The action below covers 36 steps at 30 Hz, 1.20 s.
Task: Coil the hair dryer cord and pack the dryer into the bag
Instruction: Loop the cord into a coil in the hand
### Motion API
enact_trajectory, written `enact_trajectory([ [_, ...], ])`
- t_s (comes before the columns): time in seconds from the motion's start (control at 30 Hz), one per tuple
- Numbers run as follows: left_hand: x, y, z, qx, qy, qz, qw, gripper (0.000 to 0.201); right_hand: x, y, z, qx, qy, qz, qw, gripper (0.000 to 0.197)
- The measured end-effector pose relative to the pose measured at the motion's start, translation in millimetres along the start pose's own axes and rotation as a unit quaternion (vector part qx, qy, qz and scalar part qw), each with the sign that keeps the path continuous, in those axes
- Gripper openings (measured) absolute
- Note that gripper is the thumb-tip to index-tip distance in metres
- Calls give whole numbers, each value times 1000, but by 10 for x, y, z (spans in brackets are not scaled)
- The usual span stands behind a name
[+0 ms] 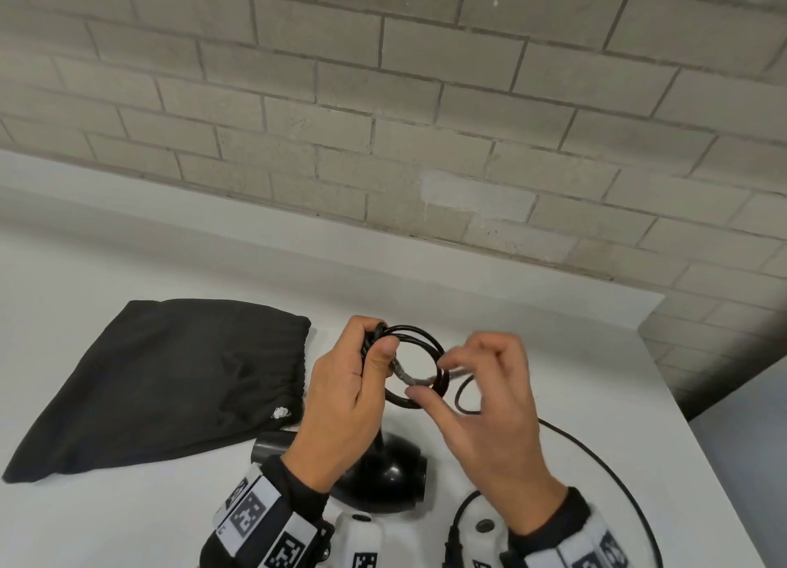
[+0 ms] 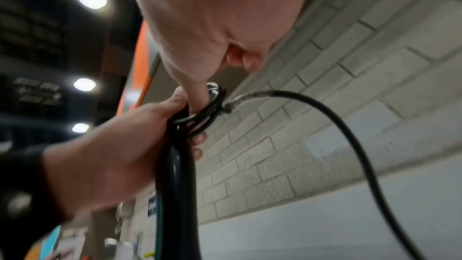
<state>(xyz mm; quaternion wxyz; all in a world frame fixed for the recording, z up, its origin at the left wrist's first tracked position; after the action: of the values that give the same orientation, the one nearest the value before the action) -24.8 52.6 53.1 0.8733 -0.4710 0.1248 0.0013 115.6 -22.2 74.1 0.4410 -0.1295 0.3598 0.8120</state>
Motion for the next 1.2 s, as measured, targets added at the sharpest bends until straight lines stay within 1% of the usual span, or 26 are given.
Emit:
enact_trajectory([
  [0.03,9,-1,-1,-2,-4,-1,1000,27,30,29,-42,-51,-4,-70,996,32],
  [0.07,15,1,-4,-3,-8,-2,1000,27,65,63,-72,-80,8,-127,989,22],
  [0.1,17,-1,-8,-2,-11,-2,1000,27,102,90,-95,-81,28,-163,983,16],
  [0.13,18,-4,-12,0,-12,0,1000,27,129,110,-108,-61,51,-182,980,17],
  [0.2,16,-12,-11,4,-17,7,1000,26,154,140,-103,-8,93,-182,979,19],
  [0.27,10,-7,-9,5,-25,13,1000,25,151,164,-76,53,115,-122,984,15],
  [0.33,4,17,-4,11,-31,20,999,32,129,169,-55,124,127,-31,984,13],
  [0.4,9,44,1,20,-35,27,999,38,73,198,-33,183,136,34,973,12],
  [0.47,15,48,12,27,-41,29,998,40,-8,232,1,231,132,89,960,11],
  [0.53,20,32,15,30,-46,27,998,40,-97,240,42,289,133,157,935,12],
  [0.63,20,6,-12,42,-41,11,998,33,-185,225,88,362,171,260,879,16],
  [0.7,18,3,-27,51,-35,7,998,24,-196,227,95,382,193,325,843,25],
  [0.73,17,4,-27,53,-34,9,998,18,-196,237,95,381,195,343,836,27],
  [0.8,15,4,-8,52,-33,8,998,11,-213,272,96,362,194,345,844,23],
  [0.83,16,4,5,52,-32,6,998,11,-230,287,94,351,193,347,848,19],
  [0.9,19,6,19,55,-33,12,998,20,-281,295,76,345,203,371,838,9],
  [0.97,28,12,19,54,-33,19,998,28,-325,274,35,339,221,391,827,17],
  [1.0,32,18,16,53,-33,24,998,33,-333,261,9,330,221,382,834,19],
  [1.03,36,26,15,54,-33,29,998,35,-329,248,-19,314,212,355,855,20],
  [1.1,35,42,22,52,-30,37,998,36,-293,196,-97,250,169,245,922,21],
  [1.13,30,45,28,52,-27,37,998,36,-272,169,-137,208,142,184,950,21],
  [1.17,29,48,38,54,-24,39,998,35,-250,149,-173,162,119,133,971,20],
  [1.2,27,45,41,56,-21,41,997,36,-225,126,-210,123,103,92,983,18],
])
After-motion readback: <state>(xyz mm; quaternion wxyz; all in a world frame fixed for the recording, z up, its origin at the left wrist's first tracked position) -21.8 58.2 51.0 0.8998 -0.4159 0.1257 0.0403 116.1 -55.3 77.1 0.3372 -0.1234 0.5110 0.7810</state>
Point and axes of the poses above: each hand's wrist, its own z-axis towards the middle knuckle, its own x-axis out of the palm, y = z × x, the point moved 1 cm from there along z, towards the middle knuckle, and after that the axes turned 2 degrees about -y, right-handed, at the moved point
